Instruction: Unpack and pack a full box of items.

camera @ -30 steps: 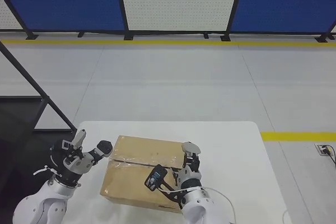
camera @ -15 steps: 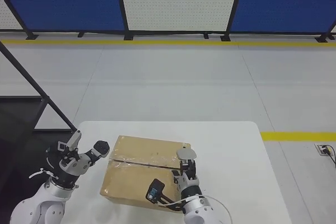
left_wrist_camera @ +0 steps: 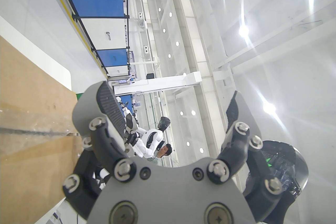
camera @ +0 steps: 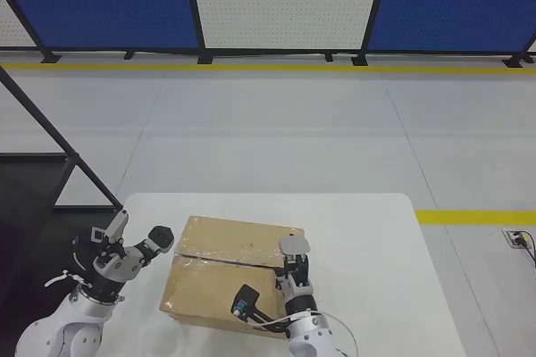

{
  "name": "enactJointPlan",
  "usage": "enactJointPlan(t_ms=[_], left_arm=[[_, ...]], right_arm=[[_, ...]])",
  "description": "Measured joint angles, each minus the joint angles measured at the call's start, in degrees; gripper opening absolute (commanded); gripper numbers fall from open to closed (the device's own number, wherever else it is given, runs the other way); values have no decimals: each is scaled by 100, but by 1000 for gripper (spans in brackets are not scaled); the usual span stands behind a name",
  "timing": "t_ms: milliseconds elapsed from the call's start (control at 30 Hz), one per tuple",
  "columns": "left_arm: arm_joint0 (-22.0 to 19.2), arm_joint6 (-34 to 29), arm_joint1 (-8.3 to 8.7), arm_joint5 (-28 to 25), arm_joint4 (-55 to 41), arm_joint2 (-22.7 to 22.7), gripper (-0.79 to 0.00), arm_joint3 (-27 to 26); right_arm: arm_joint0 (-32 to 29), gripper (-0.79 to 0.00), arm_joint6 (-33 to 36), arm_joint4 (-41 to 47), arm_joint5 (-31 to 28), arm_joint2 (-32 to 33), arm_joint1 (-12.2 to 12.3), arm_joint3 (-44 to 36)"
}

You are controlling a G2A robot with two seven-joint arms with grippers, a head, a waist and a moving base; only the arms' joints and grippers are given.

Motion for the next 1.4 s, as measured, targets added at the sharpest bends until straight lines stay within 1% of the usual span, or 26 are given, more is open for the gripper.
enactJointPlan(t_ms=[633,667,700,733,767,900,1000,1100,1400], left_arm=[[-47,-72,16,-98,-90,-52,0,142],[-46,-71,17,-98,-93,-59,0,148],[-45,-70,18,-98,-99,-63,0,152],[-45,-70,19,-99,-104,-68,0,155],[-46,-70,20,-101,-104,-74,0,158],[-54,-73,24,-96,-102,-82,0,160],[-64,-74,27,-98,-96,-82,0,156],[-73,-80,29,-99,-90,-73,0,155],[-76,-63,34,-105,-74,-59,0,146]], right_arm=[[158,0,305,-420,-673,45,-478,531],[167,-95,300,-448,-707,38,-507,564],[170,-231,293,-476,-729,33,-528,586],[170,-348,286,-503,-751,29,-548,606],[168,-409,280,-540,-774,28,-574,628],[128,-468,286,-668,-834,38,-649,668],[72,-480,280,-759,-867,66,-696,663],[2,-529,244,-861,-900,114,-732,643],[-191,-526,118,-1096,-1017,273,-831,639]])
